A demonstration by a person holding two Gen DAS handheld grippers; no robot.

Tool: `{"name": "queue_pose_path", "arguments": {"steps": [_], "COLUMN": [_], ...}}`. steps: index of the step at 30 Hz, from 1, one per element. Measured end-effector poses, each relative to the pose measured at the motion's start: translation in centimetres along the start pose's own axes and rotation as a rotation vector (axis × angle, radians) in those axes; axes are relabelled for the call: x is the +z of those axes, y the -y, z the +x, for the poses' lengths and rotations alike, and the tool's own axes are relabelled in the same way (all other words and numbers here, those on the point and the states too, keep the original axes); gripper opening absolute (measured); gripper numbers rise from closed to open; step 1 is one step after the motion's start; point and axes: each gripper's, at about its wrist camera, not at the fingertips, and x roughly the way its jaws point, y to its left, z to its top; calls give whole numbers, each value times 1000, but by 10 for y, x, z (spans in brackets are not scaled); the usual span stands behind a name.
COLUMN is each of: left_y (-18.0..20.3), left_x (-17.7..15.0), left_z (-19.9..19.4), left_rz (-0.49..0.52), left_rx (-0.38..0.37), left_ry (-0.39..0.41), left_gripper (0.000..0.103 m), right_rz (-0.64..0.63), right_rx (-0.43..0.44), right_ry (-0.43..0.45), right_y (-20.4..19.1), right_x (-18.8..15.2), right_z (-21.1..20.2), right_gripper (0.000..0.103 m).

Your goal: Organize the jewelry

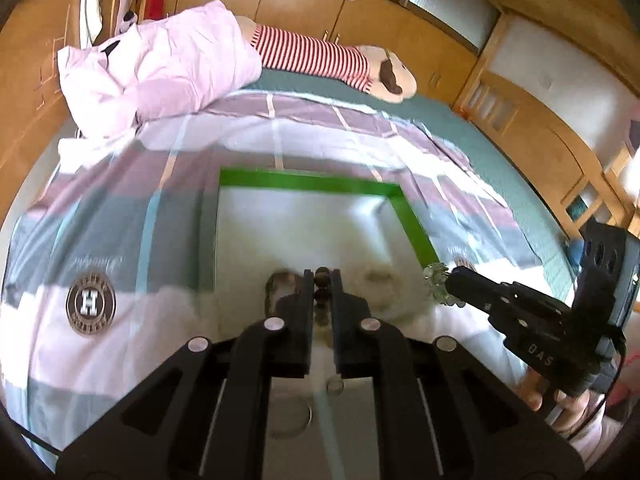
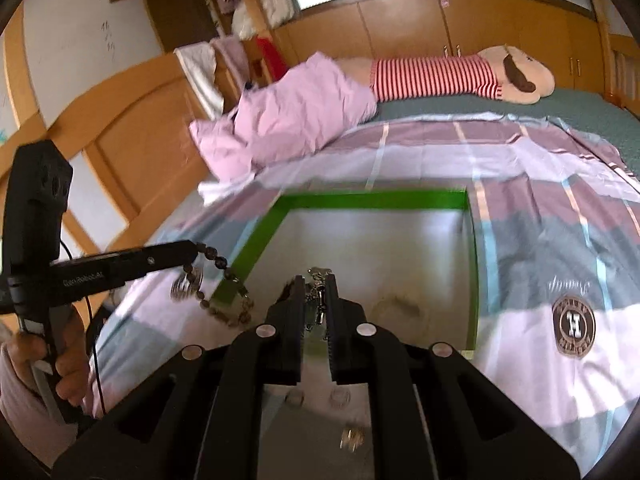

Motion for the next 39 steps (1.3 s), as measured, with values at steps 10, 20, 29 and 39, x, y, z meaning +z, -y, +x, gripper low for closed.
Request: {"name": "queue_pose_path", "arguments": {"steps": [10,20,29,39], "left_y": [-39,-18,-15,-21], "left_x": [2,-21,-91,-107], "left_z": [79,27,57,90], "left_rz": [-77,-32,-33,-50], "left_rx": [121,69,175,206], "left_ry": [-145,-71,-287,-418], "left_gripper": [16,86,93,93], "right_rz": [48,25,-70,-115], "right_rx": [-77,-42,-116,-189], "right_ry": [-159,-161,-389,-478], "right_y": [25,8,-1,-3], "right_x": [-12,-32,-96,-119], "right_z": [61,7,31,54], "right_gripper": [15,71,71,71]}}
